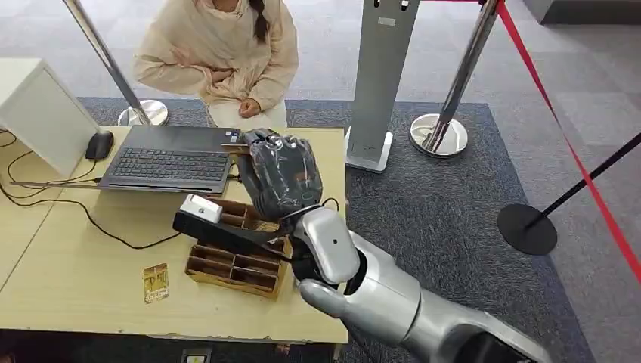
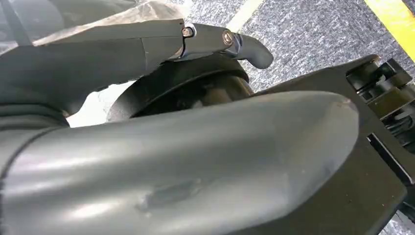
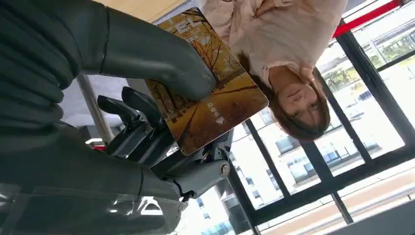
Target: Pass the card to the sensor for recognition and then transmit it.
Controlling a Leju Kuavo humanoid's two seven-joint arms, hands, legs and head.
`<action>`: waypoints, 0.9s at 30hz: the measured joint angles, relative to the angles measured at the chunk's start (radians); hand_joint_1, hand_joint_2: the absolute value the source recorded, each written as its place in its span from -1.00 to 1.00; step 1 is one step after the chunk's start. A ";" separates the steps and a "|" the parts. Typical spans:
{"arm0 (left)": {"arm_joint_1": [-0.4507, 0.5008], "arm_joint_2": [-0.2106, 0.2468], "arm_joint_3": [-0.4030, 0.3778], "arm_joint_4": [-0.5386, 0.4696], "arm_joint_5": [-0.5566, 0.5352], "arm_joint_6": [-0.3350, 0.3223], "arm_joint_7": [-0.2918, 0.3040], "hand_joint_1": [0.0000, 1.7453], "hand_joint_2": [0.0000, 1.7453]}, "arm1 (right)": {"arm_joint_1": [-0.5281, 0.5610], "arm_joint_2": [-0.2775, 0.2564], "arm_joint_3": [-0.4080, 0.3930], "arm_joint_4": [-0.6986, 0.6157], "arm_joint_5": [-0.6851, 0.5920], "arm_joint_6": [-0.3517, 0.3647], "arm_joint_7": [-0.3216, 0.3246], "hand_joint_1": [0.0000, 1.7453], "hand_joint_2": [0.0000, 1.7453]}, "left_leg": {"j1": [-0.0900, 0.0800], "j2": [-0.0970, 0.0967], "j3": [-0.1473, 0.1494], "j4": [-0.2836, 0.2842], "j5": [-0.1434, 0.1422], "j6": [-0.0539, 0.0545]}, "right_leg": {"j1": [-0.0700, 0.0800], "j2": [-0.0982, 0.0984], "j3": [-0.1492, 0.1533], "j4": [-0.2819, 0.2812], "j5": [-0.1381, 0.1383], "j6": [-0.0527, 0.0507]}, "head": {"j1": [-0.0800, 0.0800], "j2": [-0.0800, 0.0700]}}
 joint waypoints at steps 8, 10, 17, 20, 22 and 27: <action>0.000 -0.001 0.000 0.001 -0.003 0.000 0.000 -1.00 -1.00 | -0.048 0.016 0.000 0.079 -0.037 -0.002 0.016 1.00 1.00 | 0.000 0.000 0.000 0.000 0.000 0.000 | 0.000 0.000 0.000 0.000 0.000 0.000 | 0.000 0.000; 0.000 -0.001 0.000 0.002 -0.003 0.000 0.000 -1.00 -1.00 | -0.058 0.018 0.000 0.095 -0.042 -0.003 0.018 1.00 1.00 | 0.000 0.000 0.000 0.000 0.000 0.000 | 0.000 0.000 0.000 0.000 0.000 0.000 | 0.000 0.000; 0.000 -0.002 0.000 0.002 -0.003 -0.001 0.000 -1.00 -1.00 | -0.065 0.025 0.000 0.130 -0.043 -0.005 0.019 1.00 1.00 | 0.000 0.000 0.000 0.000 0.000 0.000 | 0.000 0.000 0.000 0.000 0.000 0.000 | 0.000 0.000; 0.000 -0.002 0.000 0.002 -0.003 -0.001 0.000 -1.00 -1.00 | -0.070 0.027 0.000 0.145 -0.046 -0.005 0.024 1.00 1.00 | 0.000 0.000 0.000 0.000 0.000 0.000 | 0.000 0.000 0.000 0.000 0.000 0.000 | 0.000 0.000; 0.000 -0.002 0.000 0.002 -0.003 -0.001 0.000 -1.00 -1.00 | -0.074 0.030 0.000 0.154 -0.051 -0.005 0.025 1.00 1.00 | 0.000 0.000 0.000 0.000 0.000 0.000 | 0.000 0.000 0.000 0.000 0.000 0.000 | 0.000 0.000; 0.000 -0.002 0.000 0.002 -0.003 -0.001 0.000 -1.00 -1.00 | -0.086 0.036 0.000 0.179 -0.063 -0.007 0.026 1.00 1.00 | 0.000 0.000 0.000 0.000 0.000 0.000 | 0.000 0.000 0.000 0.000 0.000 0.000 | 0.000 0.000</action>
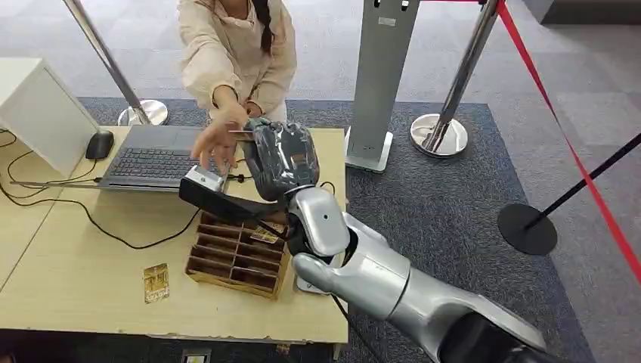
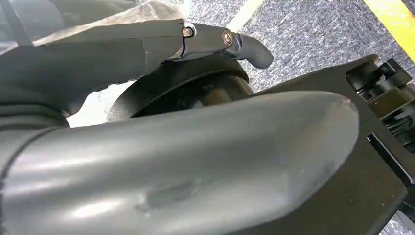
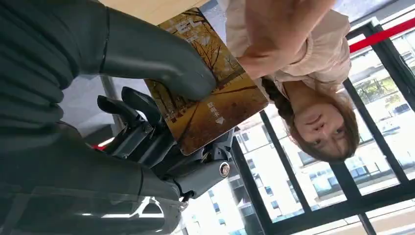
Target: Pass the card to the sensor for recognition and then transmit it.
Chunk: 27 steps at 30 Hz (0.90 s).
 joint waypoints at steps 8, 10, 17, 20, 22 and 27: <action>0.000 0.000 0.000 0.000 0.003 0.000 0.000 -1.00 -1.00 | -0.021 0.017 0.001 0.032 -0.018 -0.017 -0.002 1.00 1.00 | 0.000 0.000 0.000 0.000 0.000 0.000 | 0.000 0.000 0.000 0.000 0.000 0.000 | 0.000 0.000; 0.000 0.000 0.000 0.000 0.003 0.000 0.000 -1.00 -1.00 | -0.024 0.024 0.002 0.040 -0.024 -0.025 -0.009 0.60 1.00 | 0.000 0.000 0.000 0.000 0.000 0.000 | 0.000 0.000 0.000 0.000 0.000 0.000 | 0.000 0.000; -0.001 -0.001 0.000 0.000 0.006 0.000 0.000 -1.00 -1.00 | -0.024 0.048 0.016 0.067 -0.031 -0.070 -0.043 -1.00 1.00 | 0.000 0.000 0.000 0.000 0.000 0.000 | 0.000 0.000 0.000 0.000 0.000 0.000 | 0.000 0.000; 0.000 -0.001 0.000 0.000 0.006 0.000 0.000 -1.00 -1.00 | -0.020 0.056 0.024 0.071 -0.028 -0.095 -0.062 -1.00 1.00 | 0.000 0.000 0.000 0.000 0.000 0.000 | 0.000 0.000 0.000 0.000 0.000 0.000 | 0.000 0.000; 0.000 -0.001 0.000 0.000 0.006 0.000 0.000 -1.00 -1.00 | -0.015 0.063 0.025 0.071 -0.024 -0.100 -0.065 -1.00 1.00 | 0.000 0.000 0.000 0.000 0.000 0.000 | 0.000 0.000 0.000 0.000 0.000 0.000 | 0.000 0.000; 0.000 -0.001 0.000 0.000 0.005 0.000 0.000 -1.00 -1.00 | -0.007 0.064 0.031 0.056 0.006 -0.095 -0.061 -1.00 1.00 | 0.000 0.000 0.000 0.000 0.000 0.000 | 0.000 0.000 0.000 0.000 0.000 0.000 | 0.000 0.000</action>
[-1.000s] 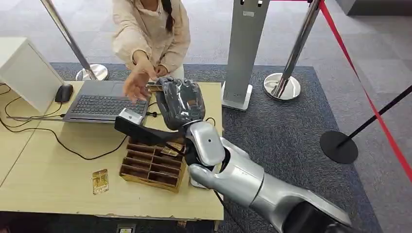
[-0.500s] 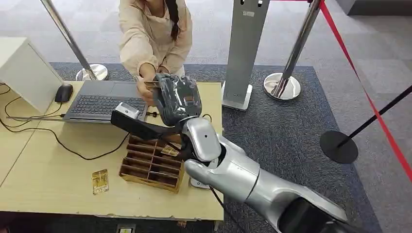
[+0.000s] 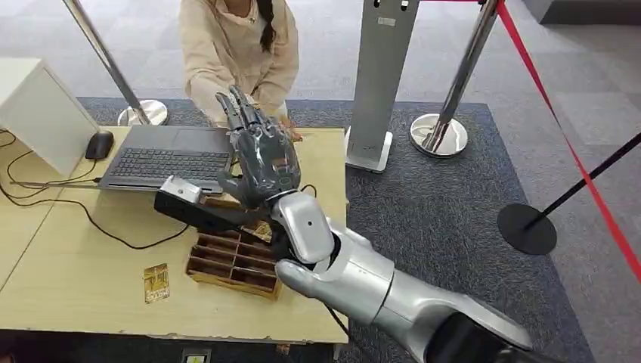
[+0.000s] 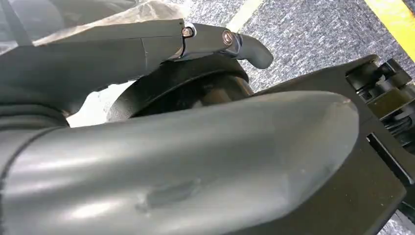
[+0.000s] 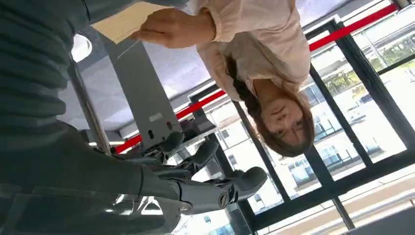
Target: Pass the card to the sensor for recognition and then transmit it.
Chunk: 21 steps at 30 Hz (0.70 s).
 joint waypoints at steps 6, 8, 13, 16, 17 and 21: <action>0.001 0.000 0.000 0.001 0.000 0.001 -0.007 -1.00 -1.00 | 0.022 -0.010 0.011 -0.055 0.066 0.057 0.021 -1.00 1.00 | 0.000 0.000 0.000 0.000 0.000 0.000 | 0.000 0.000 0.000 0.000 0.000 0.000 | 0.000 0.000; 0.001 0.000 0.000 0.001 0.000 0.001 -0.007 -1.00 -1.00 | 0.038 -0.018 0.015 -0.084 0.096 0.076 0.021 -1.00 1.00 | 0.000 0.000 0.000 0.000 0.000 0.000 | 0.000 0.000 0.000 0.000 0.000 0.000 | 0.000 0.000; 0.004 0.001 0.000 0.001 0.005 0.010 -0.014 -1.00 -1.00 | 0.105 -0.045 0.023 -0.184 0.147 0.101 0.016 -1.00 1.00 | 0.000 0.000 0.000 0.000 0.000 0.000 | 0.000 0.000 0.000 0.000 0.000 0.000 | 0.000 0.000; 0.005 0.002 0.000 0.001 0.010 0.014 -0.021 -1.00 -1.00 | 0.146 -0.065 0.028 -0.238 0.162 0.103 0.009 -1.00 1.00 | 0.000 0.000 0.001 0.000 0.000 0.000 | 0.000 0.000 0.000 0.000 0.000 0.000 | 0.000 0.000; 0.007 0.002 0.000 0.001 0.013 0.016 -0.026 -1.00 -1.00 | 0.164 -0.071 0.027 -0.258 0.165 0.098 0.003 -1.00 1.00 | 0.000 0.000 0.001 0.000 0.000 0.000 | 0.000 0.000 0.000 0.000 0.000 0.000 | 0.000 0.000; 0.012 0.003 0.001 0.001 0.031 0.023 -0.049 -1.00 -1.00 | 0.258 -0.107 0.027 -0.342 0.203 0.067 -0.030 -1.00 1.00 | 0.000 0.000 0.001 0.000 0.000 0.000 | 0.000 0.000 0.000 0.000 0.000 0.000 | 0.000 0.000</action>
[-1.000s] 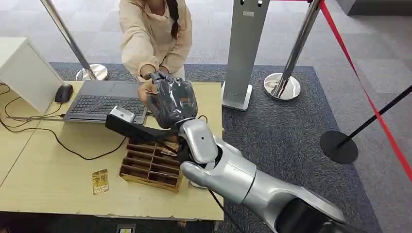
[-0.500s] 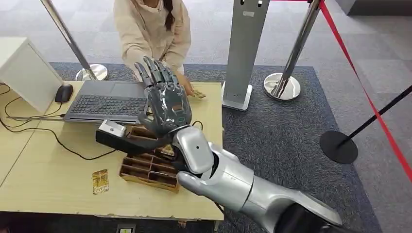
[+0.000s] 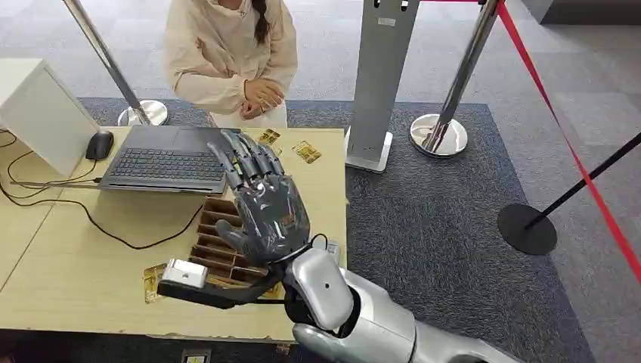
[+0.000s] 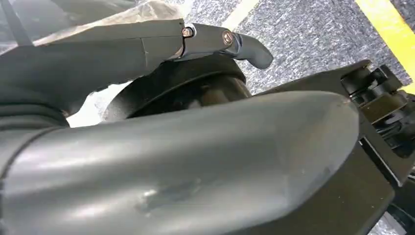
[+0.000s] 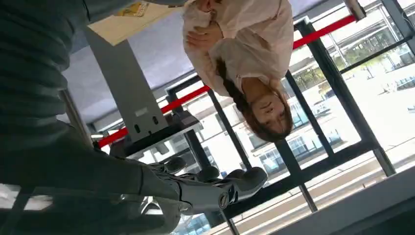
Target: Pass the card to the sensor for recognition and then transmit it.
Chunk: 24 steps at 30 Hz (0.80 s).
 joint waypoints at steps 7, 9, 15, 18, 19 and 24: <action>0.007 0.004 0.002 0.000 0.016 0.005 -0.022 -1.00 -1.00 | 0.124 -0.065 -0.002 -0.096 0.025 -0.018 -0.019 -1.00 1.00 | 0.000 0.000 0.000 0.000 0.000 0.000 | 0.000 0.000 0.000 0.000 0.000 0.000 | 0.000 0.000; 0.012 0.014 0.003 0.000 0.024 -0.017 -0.053 -1.00 -1.00 | 0.151 -0.082 -0.004 -0.119 0.025 -0.020 -0.027 -1.00 1.00 | 0.000 0.001 0.000 0.000 0.000 0.000 | 0.000 0.000 0.000 0.000 0.000 0.000 | 0.000 0.000; 0.018 0.033 0.008 0.000 0.033 -0.045 -0.090 -1.00 -1.00 | 0.211 -0.121 -0.017 -0.156 0.003 -0.029 -0.037 -1.00 1.00 | 0.000 0.001 0.000 0.000 0.000 0.000 | 0.000 0.000 0.001 0.000 0.000 0.000 | 0.000 0.000; 0.018 0.034 0.008 0.000 0.036 -0.045 -0.090 -1.00 -1.00 | 0.231 -0.135 -0.019 -0.161 -0.016 -0.031 -0.042 -1.00 1.00 | 0.000 0.001 0.000 0.000 0.000 0.000 | 0.000 0.000 0.001 0.000 0.000 0.000 | 0.000 0.000; 0.018 0.034 0.008 0.000 0.037 -0.045 -0.090 -1.00 -1.00 | 0.238 -0.140 -0.021 -0.162 -0.024 -0.030 -0.045 -1.00 1.00 | 0.000 0.001 0.000 0.000 0.000 0.000 | 0.000 0.000 0.001 0.000 0.000 0.000 | 0.000 0.000; 0.017 0.035 0.009 0.000 0.042 -0.051 -0.086 -1.00 -1.00 | 0.268 -0.161 -0.036 -0.162 -0.068 -0.027 -0.056 -1.00 1.00 | 0.000 0.001 0.000 0.000 0.000 0.000 | 0.000 0.000 0.001 0.000 0.000 0.000 | 0.000 0.000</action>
